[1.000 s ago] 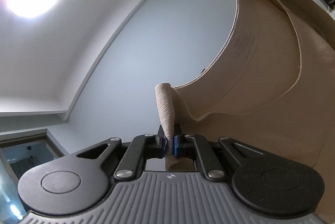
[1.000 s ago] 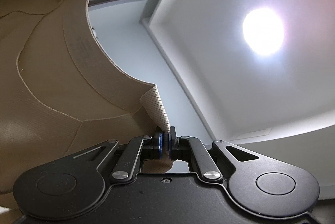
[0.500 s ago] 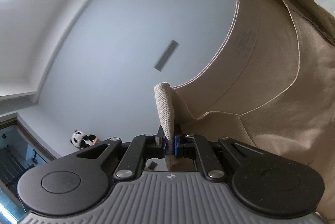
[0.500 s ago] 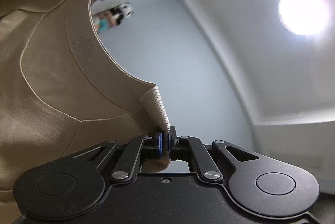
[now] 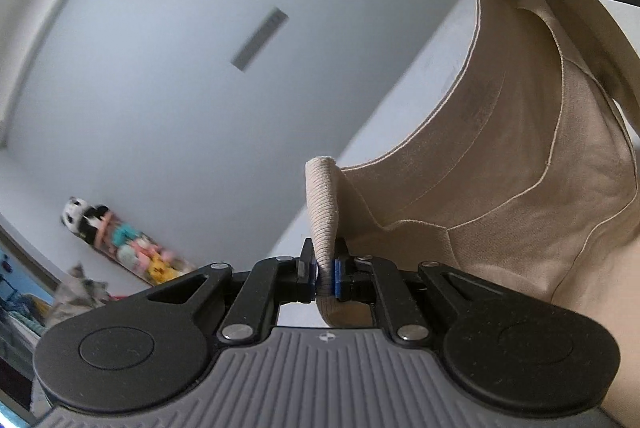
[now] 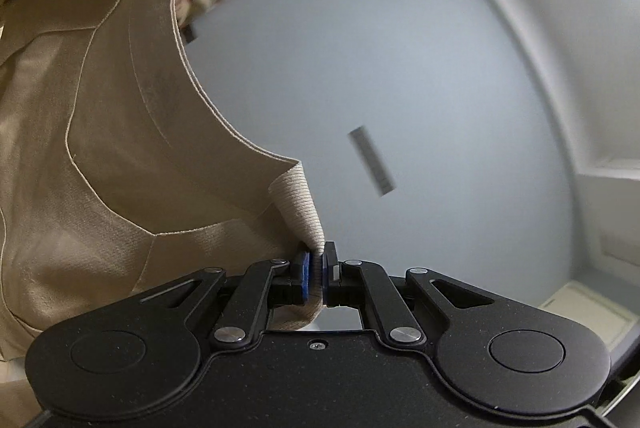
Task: Fold clothes
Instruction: 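Lift the sweater high with both grippers, shaking it out, then lower the sweater onto the bed and open both grippers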
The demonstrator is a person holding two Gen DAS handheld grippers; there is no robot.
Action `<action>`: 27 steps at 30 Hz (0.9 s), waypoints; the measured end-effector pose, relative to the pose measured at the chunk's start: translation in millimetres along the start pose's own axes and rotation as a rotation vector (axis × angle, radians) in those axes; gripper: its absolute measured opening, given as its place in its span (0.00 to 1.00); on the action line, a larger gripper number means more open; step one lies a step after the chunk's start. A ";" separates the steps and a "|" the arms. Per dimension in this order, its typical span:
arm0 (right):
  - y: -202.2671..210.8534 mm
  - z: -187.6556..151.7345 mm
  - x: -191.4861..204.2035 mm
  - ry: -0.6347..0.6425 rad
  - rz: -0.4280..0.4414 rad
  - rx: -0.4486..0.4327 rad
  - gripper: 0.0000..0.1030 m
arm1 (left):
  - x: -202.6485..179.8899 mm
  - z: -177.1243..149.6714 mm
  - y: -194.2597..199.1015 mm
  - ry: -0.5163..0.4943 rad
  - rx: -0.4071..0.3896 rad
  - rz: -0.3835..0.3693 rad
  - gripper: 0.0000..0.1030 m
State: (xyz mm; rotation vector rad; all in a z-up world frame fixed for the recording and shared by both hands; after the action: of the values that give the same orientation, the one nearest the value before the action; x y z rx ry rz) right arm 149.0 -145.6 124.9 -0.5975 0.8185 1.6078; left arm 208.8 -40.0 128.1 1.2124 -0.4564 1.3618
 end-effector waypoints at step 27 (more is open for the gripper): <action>-15.2 -79.2 50.9 -0.400 0.421 0.386 0.47 | -33.9 -120.6 19.6 0.252 0.177 -0.262 0.44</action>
State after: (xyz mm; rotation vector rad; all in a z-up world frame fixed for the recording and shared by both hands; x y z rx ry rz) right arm 149.7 -174.6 34.1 0.1834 0.9542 1.7985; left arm 137.5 40.8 61.2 1.1767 0.0026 1.3238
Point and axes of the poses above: each gripper's, at about its wrist camera, not at the fingertips, and y roughly against the way its jaws point, x to its left, z to its top, the point moved 2 cm from there along -y, roughly the way its jaws point, and after that the axes turned 9 degrees about -y, right-handed, at the moved point
